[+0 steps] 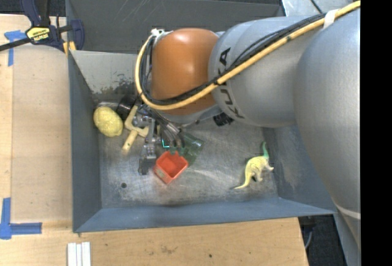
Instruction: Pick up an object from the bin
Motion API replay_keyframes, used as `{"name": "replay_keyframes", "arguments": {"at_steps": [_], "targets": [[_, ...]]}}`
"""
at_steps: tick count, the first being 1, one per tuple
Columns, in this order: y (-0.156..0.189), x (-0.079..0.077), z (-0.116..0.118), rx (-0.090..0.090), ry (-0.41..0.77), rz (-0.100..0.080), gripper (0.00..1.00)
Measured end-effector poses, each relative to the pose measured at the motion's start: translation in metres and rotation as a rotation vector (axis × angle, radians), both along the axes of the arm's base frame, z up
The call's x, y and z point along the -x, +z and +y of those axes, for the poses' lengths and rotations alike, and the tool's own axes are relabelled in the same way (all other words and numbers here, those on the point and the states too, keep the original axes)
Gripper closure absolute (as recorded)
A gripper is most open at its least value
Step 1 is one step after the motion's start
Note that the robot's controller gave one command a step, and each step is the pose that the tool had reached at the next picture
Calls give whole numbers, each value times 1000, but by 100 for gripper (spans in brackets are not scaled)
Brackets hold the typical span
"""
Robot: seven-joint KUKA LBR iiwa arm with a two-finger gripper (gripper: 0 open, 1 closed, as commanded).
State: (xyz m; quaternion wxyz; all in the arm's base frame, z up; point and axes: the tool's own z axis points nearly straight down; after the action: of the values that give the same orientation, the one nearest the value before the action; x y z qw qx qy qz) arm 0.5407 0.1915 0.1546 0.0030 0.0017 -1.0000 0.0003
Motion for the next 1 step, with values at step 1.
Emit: {"name": "replay_keyframes", "arguments": {"at_steps": [1], "targets": [[5,-2,-1,-2,-3,-8,0]]}}
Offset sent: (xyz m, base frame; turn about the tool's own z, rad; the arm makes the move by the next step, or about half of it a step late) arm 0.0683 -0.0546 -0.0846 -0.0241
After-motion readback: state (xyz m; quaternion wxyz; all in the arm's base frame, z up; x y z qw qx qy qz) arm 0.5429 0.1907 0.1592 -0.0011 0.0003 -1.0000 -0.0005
